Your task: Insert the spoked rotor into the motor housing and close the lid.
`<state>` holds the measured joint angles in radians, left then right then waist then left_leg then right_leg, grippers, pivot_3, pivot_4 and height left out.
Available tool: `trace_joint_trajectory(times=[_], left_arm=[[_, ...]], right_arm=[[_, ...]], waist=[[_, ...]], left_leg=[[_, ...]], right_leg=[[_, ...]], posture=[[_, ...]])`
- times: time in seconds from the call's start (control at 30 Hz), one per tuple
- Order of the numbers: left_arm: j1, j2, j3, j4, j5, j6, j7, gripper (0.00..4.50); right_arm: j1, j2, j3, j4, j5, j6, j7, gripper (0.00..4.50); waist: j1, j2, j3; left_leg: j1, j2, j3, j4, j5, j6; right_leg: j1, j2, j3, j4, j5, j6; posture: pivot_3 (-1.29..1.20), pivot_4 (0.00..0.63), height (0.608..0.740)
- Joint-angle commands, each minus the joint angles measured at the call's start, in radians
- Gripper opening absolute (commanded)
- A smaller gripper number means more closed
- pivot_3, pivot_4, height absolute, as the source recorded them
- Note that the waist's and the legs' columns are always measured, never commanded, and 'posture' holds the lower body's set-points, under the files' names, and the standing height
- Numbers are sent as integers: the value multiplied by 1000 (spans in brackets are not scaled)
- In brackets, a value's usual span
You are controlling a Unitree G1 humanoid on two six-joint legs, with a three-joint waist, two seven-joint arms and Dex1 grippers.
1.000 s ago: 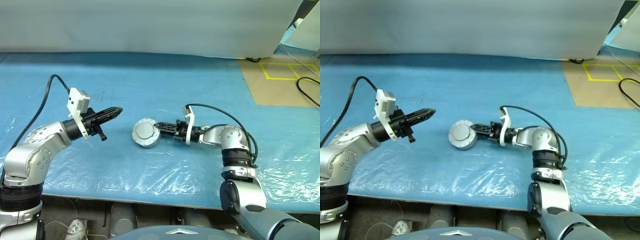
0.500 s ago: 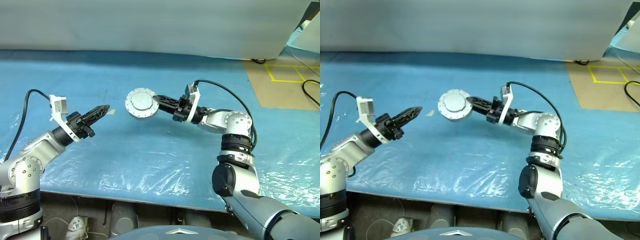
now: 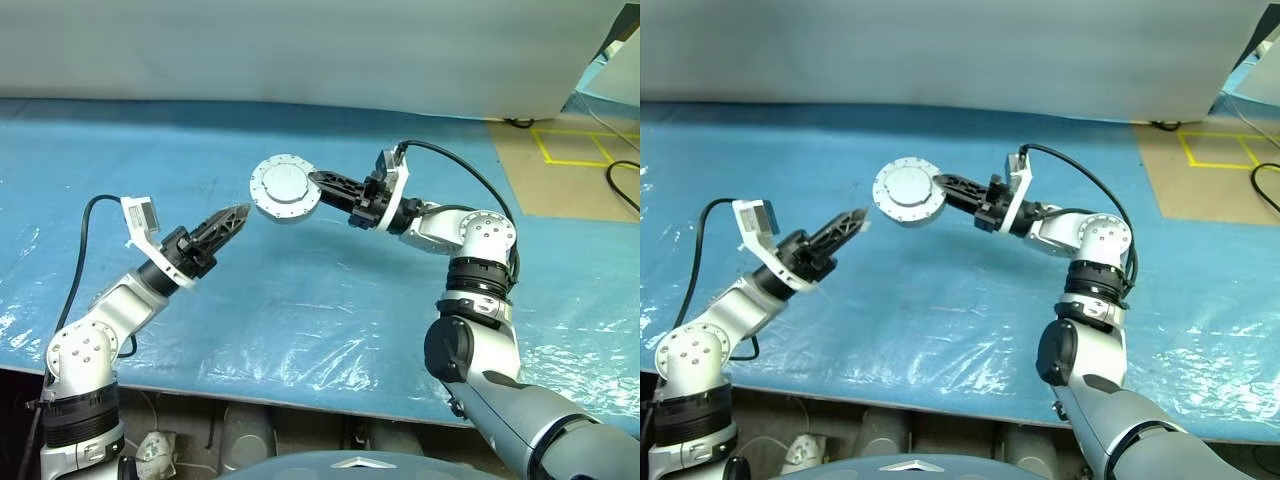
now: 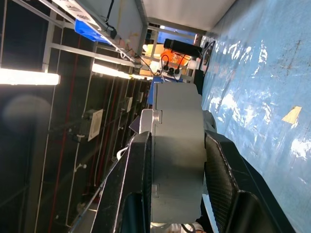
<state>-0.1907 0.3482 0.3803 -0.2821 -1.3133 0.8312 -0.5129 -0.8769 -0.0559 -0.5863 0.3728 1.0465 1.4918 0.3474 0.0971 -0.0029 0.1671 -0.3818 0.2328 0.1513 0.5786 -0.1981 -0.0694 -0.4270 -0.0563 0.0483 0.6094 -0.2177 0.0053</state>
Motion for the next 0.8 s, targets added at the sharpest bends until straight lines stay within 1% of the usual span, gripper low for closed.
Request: trace_joint_trajectory(times=[0.03,0.17,0.37,0.57,0.8], left_arm=[[-18,-40,-41,34,-17,-4,10,4242],[-51,-96,-84,57,-18,-11,11,4242],[-105,-147,-74,140,-6,-47,16,4242],[-159,-224,-119,154,10,-69,29,4242],[-192,-262,-136,207,57,-91,31,4242]], right_arm=[[-36,1,-21,-56,83,4,1,1149],[-36,-2,-14,-61,100,13,-15,1149],[-41,-13,-12,-66,121,15,-34,1149],[-27,-16,0,-75,128,18,-48,1149],[-17,-10,9,-84,141,17,-61,1149]], waist=[[0,0,0],[0,0,0],[0,0,0],[1,0,0],[0,0,0]], left_leg=[[0,0,0,0,0,0],[-1,0,0,0,0,0],[0,0,0,1,0,0],[-1,0,0,1,0,0],[-1,0,0,2,0,0]], right_leg=[[0,0,0,0,0,0],[0,0,0,0,0,0],[0,0,0,0,0,0],[0,0,0,0,0,1],[0,0,0,1,0,1]], posture=[[0,150,740],[0,150,740],[0,150,740],[0,150,740],[0,150,740]])
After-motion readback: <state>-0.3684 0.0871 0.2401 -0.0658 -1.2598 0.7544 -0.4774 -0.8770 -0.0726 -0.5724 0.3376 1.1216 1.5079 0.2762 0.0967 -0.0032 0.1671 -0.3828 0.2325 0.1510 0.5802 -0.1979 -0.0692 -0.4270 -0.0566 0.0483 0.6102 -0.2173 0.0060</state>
